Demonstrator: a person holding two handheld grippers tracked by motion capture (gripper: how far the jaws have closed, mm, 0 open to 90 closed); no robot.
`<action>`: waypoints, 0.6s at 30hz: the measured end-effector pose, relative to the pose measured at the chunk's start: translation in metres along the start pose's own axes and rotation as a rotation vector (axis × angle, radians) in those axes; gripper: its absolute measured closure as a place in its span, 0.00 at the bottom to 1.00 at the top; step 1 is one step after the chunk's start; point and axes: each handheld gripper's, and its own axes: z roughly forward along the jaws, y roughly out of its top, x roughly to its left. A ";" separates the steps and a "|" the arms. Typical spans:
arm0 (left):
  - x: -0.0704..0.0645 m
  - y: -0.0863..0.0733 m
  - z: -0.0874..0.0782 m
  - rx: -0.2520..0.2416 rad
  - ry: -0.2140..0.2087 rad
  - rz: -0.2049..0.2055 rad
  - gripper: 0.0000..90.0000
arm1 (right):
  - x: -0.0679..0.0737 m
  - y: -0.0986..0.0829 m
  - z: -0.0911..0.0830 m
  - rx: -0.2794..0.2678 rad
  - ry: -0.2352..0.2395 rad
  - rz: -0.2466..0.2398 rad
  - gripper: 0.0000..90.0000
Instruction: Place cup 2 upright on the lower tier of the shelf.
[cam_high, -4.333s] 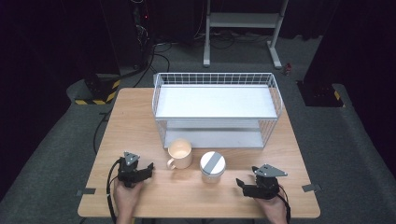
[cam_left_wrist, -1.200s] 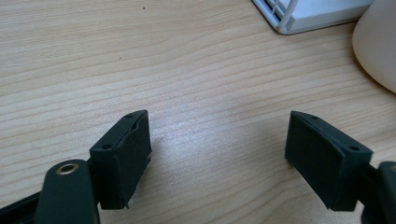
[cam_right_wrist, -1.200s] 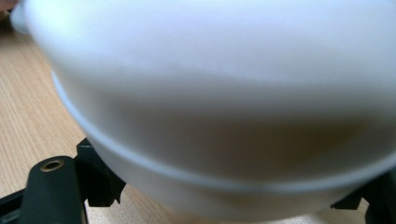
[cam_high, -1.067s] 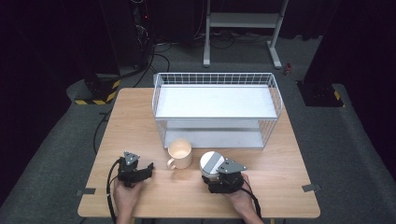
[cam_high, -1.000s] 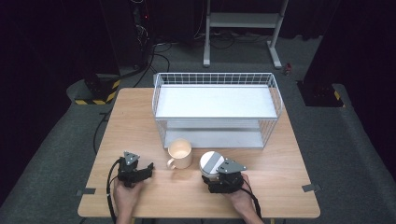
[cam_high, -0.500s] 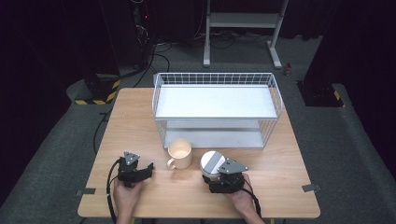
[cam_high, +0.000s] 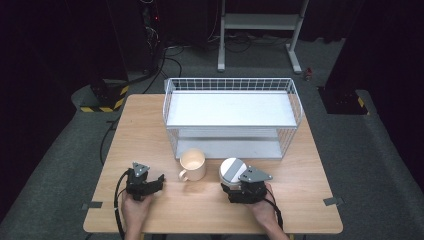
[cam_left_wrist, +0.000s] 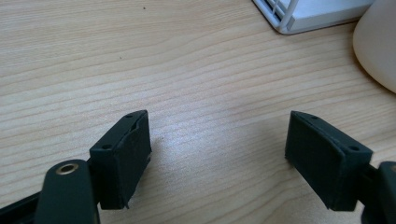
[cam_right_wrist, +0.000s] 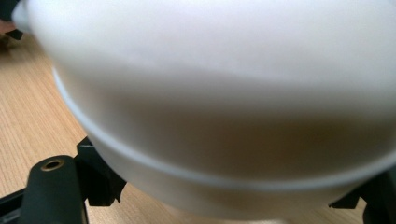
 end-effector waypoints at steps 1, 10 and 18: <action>0.000 0.000 0.000 0.000 0.000 0.000 0.25 | -0.003 0.001 -0.001 0.006 -0.003 0.003 0.21; 0.000 0.000 0.000 -0.001 0.001 0.000 0.25 | -0.018 0.007 -0.006 -0.014 -0.024 0.050 0.21; 0.000 0.000 0.000 -0.001 0.001 0.000 0.25 | -0.028 0.013 -0.008 -0.013 -0.037 0.055 0.21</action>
